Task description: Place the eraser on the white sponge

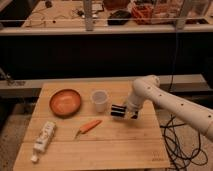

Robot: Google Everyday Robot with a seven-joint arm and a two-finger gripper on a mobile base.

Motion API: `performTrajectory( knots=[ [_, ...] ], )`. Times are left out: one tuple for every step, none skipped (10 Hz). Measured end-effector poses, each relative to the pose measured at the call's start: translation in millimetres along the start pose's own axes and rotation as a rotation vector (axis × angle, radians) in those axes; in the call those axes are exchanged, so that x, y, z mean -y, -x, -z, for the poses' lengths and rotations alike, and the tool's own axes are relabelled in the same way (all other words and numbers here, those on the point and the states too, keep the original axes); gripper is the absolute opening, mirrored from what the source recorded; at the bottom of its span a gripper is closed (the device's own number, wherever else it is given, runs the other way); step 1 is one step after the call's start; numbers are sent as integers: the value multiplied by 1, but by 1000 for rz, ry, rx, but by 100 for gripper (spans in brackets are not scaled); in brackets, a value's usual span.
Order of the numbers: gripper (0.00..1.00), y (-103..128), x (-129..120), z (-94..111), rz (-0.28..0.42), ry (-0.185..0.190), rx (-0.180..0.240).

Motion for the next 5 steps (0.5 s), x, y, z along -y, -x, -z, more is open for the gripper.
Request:
performTrajectory(
  knots=[
    [4, 1, 2, -1, 2, 1, 0],
    [8, 1, 2, 0, 5, 4, -2],
    [7, 1, 2, 0, 7, 6, -4],
    [3, 9, 5, -1, 15, 7, -5],
    [2, 12, 6, -1, 19, 9, -5]
  ],
)
